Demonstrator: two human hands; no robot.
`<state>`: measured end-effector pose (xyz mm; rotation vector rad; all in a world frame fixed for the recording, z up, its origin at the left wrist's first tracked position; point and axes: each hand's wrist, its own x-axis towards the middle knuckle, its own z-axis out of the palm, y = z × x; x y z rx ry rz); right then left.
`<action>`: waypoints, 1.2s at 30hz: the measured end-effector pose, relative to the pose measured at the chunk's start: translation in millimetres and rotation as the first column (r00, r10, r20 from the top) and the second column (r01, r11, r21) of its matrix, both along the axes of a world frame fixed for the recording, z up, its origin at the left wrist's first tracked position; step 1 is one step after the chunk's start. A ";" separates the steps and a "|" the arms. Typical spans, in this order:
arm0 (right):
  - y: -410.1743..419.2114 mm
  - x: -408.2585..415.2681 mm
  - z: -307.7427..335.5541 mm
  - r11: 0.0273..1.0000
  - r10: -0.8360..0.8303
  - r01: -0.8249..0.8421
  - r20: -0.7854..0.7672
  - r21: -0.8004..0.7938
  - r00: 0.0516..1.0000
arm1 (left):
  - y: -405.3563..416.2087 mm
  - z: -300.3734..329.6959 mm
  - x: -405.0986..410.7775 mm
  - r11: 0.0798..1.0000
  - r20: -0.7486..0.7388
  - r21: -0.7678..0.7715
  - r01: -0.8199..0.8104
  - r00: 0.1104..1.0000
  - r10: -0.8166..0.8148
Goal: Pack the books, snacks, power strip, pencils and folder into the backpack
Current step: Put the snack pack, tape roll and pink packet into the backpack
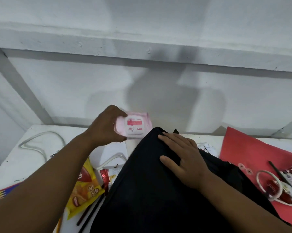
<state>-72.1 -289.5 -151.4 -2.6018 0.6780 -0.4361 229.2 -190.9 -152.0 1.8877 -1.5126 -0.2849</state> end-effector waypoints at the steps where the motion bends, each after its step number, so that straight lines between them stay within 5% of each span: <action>1: -0.7 0.3 0.3 1.000 0.003 -0.003 0.004 0.000 1.000 | 5.3 7.6 0.7 0.999 -0.006 -0.023 -0.028 1.000 0.028; 6: -0.6 -0.4 2.2 0.998 0.002 -0.006 0.061 0.065 0.998 | 32.8 51.3 -28.1 0.979 -0.032 -0.161 -0.127 0.992 0.124; 9: -0.1 -2.5 16.9 0.939 -0.045 -0.022 0.186 0.343 0.981 | 52.6 74.9 -60.3 0.963 -0.080 -0.215 -0.159 0.986 0.145; 12: 1.0 -10.1 45.6 0.674 -0.153 -0.157 0.345 0.722 0.926 | 72.1 90.9 -105.4 0.961 -0.155 -0.231 -0.151 0.981 0.117; 18: 12.7 -72.0 85.0 0.282 -0.169 -0.270 0.325 0.921 0.930 | 92.5 93.7 -213.2 0.975 -0.231 -0.216 -0.061 0.973 0.010; 21: 17.7 -123.7 82.2 0.242 -0.200 -0.263 0.313 0.934 0.928 | 94.6 88.5 -265.1 0.972 -0.253 -0.213 -0.096 0.967 0.040; 25: 13.1 -195.2 70.2 0.346 -0.404 -0.273 0.406 0.897 0.820 | 82.8 69.7 -349.3 0.945 -0.310 -0.195 -0.263 0.931 0.195; 28: 5.6 -243.0 59.7 0.332 -0.538 -0.248 0.399 0.910 0.742 | 75.6 47.8 -410.4 0.956 -0.432 -0.002 -0.294 0.862 0.265; 32: -4.2 -293.5 44.6 0.309 -0.608 -0.209 0.362 0.928 0.707 | 77.4 13.8 -459.5 0.938 -0.256 0.289 -0.191 0.929 0.268; 36: -5.3 -327.1 32.0 0.279 -0.637 -0.192 0.331 0.941 0.696 | 74.3 -0.5 -473.4 0.926 -0.156 0.209 -0.315 0.924 0.349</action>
